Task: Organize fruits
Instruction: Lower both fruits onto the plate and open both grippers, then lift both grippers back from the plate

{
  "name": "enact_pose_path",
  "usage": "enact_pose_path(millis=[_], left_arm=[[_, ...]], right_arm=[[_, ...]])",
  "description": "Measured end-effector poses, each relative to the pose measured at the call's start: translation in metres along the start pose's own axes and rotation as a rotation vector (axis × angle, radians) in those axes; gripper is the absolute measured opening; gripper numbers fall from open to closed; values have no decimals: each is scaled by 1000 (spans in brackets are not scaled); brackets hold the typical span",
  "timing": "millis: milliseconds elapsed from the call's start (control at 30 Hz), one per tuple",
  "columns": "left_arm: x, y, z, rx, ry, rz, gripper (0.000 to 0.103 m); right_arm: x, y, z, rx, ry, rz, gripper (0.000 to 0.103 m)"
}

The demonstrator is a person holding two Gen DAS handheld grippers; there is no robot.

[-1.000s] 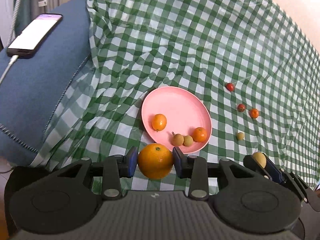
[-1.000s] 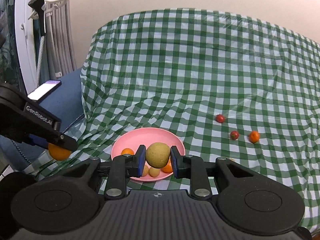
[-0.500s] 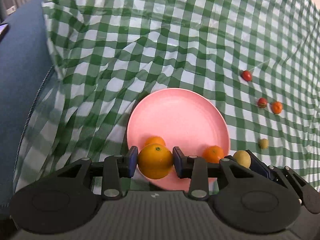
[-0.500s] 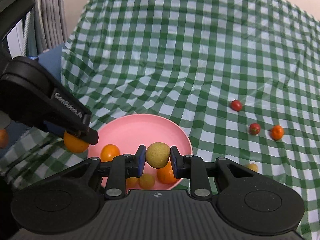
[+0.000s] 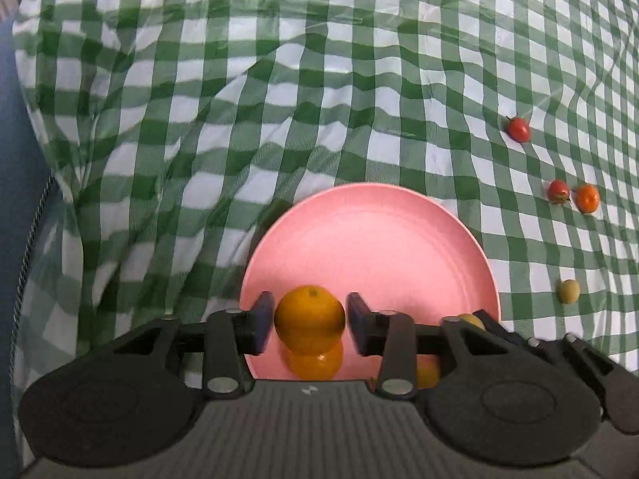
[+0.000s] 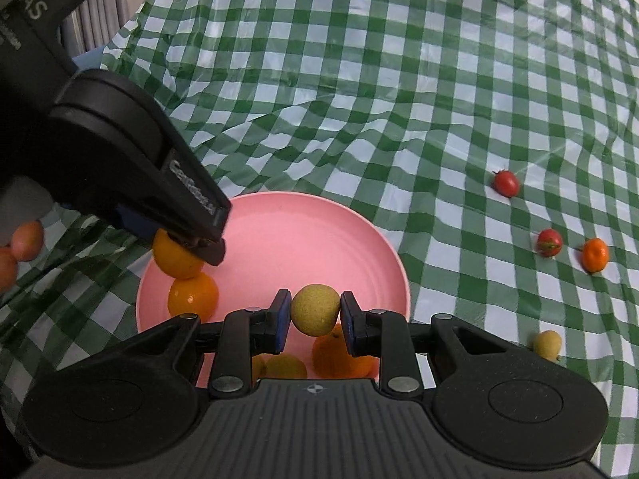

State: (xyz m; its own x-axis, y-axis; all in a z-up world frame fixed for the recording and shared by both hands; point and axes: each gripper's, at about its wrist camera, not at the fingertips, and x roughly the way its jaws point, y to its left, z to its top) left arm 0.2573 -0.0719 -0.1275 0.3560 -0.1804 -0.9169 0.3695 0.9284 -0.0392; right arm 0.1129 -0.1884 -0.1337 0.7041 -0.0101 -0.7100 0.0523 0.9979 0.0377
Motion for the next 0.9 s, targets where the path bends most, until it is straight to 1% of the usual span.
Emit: enact_pose_path(millis=[33,67,100,133,167,200,367,467,567,667,767,833,900], left_arm=[[-3,0,2,7,-8,14,92],[-9,2,3,7,-33,35,100],[-16,4,3,-1,-65,51,103],[-22,7,3,-9,-88,60,103],[-27,11,1,-12,-92,64,103],[-30,14,0,-14,-82,67,103],[-51,28,-24,-42,-33,115,103],[-72,29,-45,-39,-36,159,103],[-93,27,-68,-25,-36,193,103],[-114,23,-92,-18,-48,182,103],[-133,16,-115,-17,-69,176,103],[-141,11,-130,-23,-69,164,103],[-147,5,-141,-6,-65,154,103]], right_arm=[[-2,-1,3,2,-8,-7,53],[-6,-3,6,2,-24,-19,71],[-9,-4,8,-3,-38,-32,83],[-14,-4,10,-10,-48,-46,87],[-20,-4,9,-18,-55,-56,92],[-27,-3,8,-24,-53,-62,95],[-68,0,-8,6,-54,-77,99],[-99,7,-19,54,-61,-70,101],[-127,14,-28,88,-60,-41,102],[-151,18,-35,86,-72,-22,102],[-172,20,-40,79,-99,-32,102],[-184,22,-42,82,-117,-44,102],[-194,24,-44,68,-126,-60,102]])
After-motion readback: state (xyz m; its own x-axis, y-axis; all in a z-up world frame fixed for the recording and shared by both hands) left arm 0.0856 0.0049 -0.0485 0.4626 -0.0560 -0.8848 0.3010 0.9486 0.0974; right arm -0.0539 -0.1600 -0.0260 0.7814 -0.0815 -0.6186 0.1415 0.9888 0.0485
